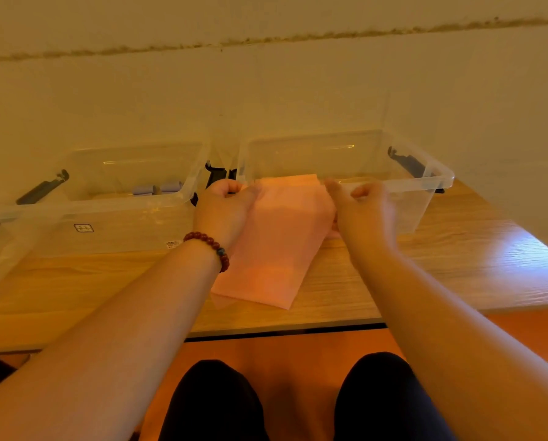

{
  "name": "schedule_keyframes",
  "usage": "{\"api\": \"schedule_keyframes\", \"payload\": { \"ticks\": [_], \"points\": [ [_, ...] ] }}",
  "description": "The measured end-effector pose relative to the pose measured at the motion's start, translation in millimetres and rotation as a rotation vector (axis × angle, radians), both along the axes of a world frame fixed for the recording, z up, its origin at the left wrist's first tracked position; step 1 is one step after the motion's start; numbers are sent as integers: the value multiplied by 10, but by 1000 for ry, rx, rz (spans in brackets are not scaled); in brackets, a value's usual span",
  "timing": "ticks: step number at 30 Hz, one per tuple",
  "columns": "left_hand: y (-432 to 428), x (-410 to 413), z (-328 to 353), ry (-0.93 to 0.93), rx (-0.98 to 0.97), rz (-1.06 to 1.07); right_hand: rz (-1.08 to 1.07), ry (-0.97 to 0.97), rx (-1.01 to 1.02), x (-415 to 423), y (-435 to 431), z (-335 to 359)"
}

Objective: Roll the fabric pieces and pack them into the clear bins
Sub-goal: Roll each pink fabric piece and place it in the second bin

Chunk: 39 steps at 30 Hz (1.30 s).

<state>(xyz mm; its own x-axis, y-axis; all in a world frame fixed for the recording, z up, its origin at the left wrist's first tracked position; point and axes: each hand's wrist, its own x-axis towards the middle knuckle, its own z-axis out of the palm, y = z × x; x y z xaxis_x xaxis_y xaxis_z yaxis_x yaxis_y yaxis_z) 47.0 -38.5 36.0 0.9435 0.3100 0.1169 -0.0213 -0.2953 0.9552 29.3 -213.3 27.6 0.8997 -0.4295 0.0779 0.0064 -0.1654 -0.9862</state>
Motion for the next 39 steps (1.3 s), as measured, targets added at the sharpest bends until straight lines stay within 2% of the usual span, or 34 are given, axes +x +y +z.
{"api": "schedule_keyframes", "payload": {
  "ticks": [3, 4, 7, 10, 12, 14, 17, 19, 22, 26, 27, 29, 31, 35, 37, 39],
  "points": [
    [-11, -30, 10, 20, -91, -44, 262, 229, 449, -116, 177, -173],
    [4, -39, 22, 26, -144, -53, 346, 266, 531, -141, 219, -192],
    [66, -72, 34, 74, -181, -81, 428, 211, 540, -161, 217, -118],
    [69, -173, -45, 229, 36, -171, 504, 100, 599, -115, 135, 73],
    [60, -223, -122, 326, 40, -286, 531, 83, 608, -63, 104, 193],
    [87, -243, -141, 316, -140, -389, 557, 83, 615, -29, 79, 294],
    [161, -180, -69, 149, -428, -425, 504, 47, 608, 37, 41, 403],
    [151, -155, 41, 41, -486, -436, 377, 35, 432, 104, 7, 435],
    [72, -87, 216, -16, -432, -361, 147, 89, -15, 195, -46, 478],
    [-1, 46, 259, -93, 34, -92, 72, 105, -647, 254, -52, 547],
    [-2, 64, 234, -92, 114, -53, 50, 113, -748, 257, -46, 537],
    [11, 86, 140, -59, 220, -2, 5, 76, -800, 247, -43, 474],
    [19, 64, 55, -32, 217, 40, -17, -3, -690, 216, -57, 385],
    [53, -52, -72, 13, 58, 97, -60, -141, -359, 107, -55, 170],
    [112, -101, -152, 59, 118, 49, -58, -137, -189, 38, -22, 44],
    [189, -144, -197, 142, 175, -77, -16, -42, 22, -5, 21, -78]
  ]
}}
